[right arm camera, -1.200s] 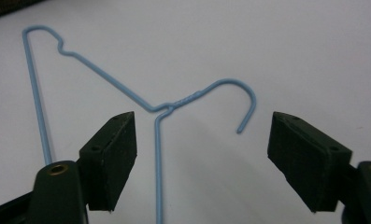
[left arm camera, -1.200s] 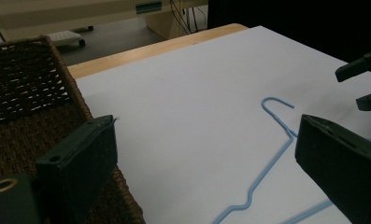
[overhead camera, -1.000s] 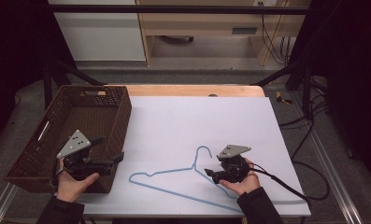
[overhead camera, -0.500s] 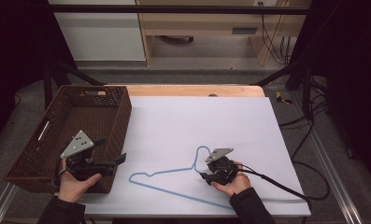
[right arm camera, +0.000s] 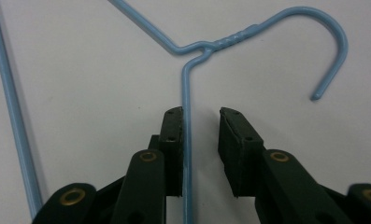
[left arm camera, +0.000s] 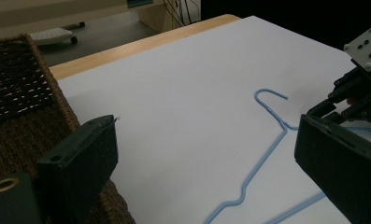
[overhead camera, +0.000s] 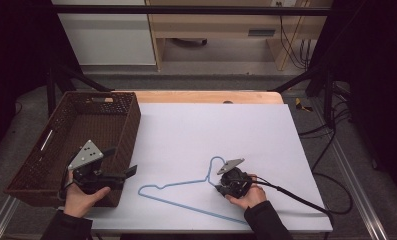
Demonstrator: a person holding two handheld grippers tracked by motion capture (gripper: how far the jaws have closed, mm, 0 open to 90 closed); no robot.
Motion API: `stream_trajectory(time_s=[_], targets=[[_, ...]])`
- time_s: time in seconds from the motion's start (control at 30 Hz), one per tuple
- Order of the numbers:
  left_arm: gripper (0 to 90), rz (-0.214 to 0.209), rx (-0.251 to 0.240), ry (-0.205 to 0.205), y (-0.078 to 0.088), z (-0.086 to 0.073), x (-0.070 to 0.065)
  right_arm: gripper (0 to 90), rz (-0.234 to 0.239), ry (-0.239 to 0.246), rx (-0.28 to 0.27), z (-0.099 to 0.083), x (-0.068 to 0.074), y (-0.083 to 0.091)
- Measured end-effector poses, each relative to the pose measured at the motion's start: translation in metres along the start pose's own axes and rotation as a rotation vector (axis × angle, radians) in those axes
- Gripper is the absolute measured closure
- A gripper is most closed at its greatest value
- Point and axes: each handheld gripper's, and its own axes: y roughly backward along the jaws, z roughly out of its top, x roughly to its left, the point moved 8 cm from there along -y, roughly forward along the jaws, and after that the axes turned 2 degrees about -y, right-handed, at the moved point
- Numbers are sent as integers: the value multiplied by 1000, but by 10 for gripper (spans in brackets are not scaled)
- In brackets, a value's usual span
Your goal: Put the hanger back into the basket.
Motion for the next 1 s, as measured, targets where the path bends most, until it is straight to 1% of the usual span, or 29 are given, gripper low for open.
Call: stream_trajectory(time_s=[0.03, 0.2, 0.33, 0.4, 0.47, 0.5, 0.6, 0.73, 0.77, 0.8, 0.93, 0.97, 1.0], targets=[[58, -2, 5, -1, -1, 0, -1, 737, -1, -2, 3, 0, 1, 0], [58, -6, 9, -8, -2, 0, -4, 760, 3, 1, 22, -1, 1, 1], [59, -11, 13, -13, -5, -1, -7, 790, 1, -10, 32, -1, 3, 1], [59, -18, 27, -22, -8, -2, -10, 817, 3, -17, 37, -1, 4, 1], [59, -20, 30, -24, -10, -2, -12, 828, 8, -17, 38, -1, 4, 1], [59, -23, 33, -27, -11, -3, -13, 862, 15, -16, 38, -1, 5, 1], [59, -30, 43, -35, -14, -4, -17, 870, 20, -16, 37, -1, 5, 1], [59, -43, 52, -46, -18, -4, -23, 872, 25, -4, 36, -1, 4, 1], [59, -52, 61, -55, -21, -5, -27, 873, 29, -12, 32, -1, 4, 1], [60, -52, 61, -55, -21, -5, -27, 873, 29, -12, 32, -1, 4, 1], [60, -66, 82, -67, -28, -8, -35, 873, 35, 6, 28, -1, 4, 3], [61, -69, 88, -70, -30, -8, -36, 873, 40, 10, 15, 1, 5, 5], [61, -74, 94, -75, -33, -9, -39, 873, 40, 10, 15, 1, 5, 5]])
